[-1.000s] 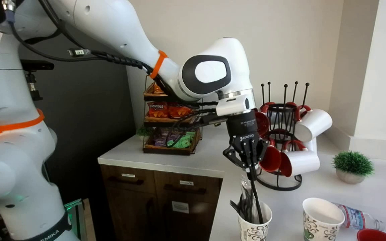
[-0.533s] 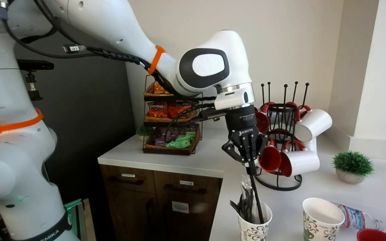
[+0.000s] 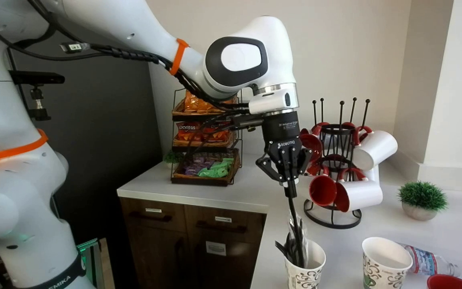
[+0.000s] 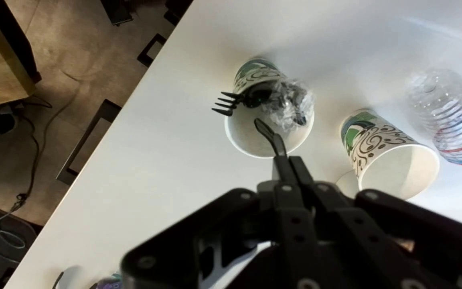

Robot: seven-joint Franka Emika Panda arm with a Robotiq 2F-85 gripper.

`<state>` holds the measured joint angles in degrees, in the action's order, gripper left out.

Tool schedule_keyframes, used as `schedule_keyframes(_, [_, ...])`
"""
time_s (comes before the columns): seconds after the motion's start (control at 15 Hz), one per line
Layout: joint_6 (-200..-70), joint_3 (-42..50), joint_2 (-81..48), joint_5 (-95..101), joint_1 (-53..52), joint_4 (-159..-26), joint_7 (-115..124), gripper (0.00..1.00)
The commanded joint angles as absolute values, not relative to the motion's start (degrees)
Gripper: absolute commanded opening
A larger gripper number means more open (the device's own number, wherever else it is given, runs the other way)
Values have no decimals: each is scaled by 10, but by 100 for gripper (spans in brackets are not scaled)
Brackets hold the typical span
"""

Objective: Put the black object on the counter

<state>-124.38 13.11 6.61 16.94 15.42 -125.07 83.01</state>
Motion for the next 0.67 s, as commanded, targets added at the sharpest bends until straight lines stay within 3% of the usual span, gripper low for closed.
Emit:
schedule_keyframes(0.0, [-1225,129,85,148,156,-1250,826,1])
schedule_keyframes(0.6, [-1226,99,164,174,164,-1267,878,1])
